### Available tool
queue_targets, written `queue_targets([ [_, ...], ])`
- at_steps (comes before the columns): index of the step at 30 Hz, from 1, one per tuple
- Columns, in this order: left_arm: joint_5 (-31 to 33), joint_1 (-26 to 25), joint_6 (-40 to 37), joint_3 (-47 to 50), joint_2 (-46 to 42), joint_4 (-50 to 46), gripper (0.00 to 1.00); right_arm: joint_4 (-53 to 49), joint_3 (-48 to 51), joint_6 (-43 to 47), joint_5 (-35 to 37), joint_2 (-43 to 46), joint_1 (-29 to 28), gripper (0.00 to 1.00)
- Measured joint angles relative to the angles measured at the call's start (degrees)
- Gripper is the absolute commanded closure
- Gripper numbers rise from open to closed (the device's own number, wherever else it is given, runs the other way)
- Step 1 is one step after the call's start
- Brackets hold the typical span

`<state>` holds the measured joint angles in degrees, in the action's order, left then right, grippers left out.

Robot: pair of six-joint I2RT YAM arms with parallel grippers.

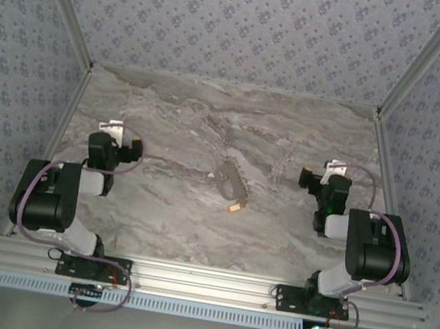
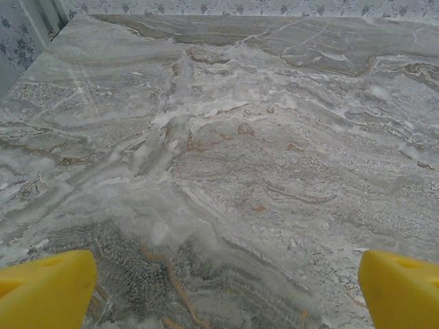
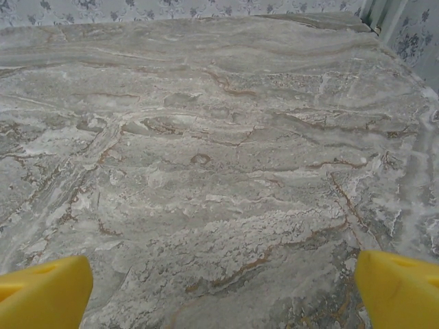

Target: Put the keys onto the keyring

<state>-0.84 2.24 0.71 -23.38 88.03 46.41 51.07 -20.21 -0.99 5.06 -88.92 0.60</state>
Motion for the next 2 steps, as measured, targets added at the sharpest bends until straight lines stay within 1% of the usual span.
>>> queue_targets([
  [2,0.00,0.00,0.00,0.00,0.00,0.00,0.02,-0.11,0.00,0.02,0.02,0.00,0.00,0.00],
])
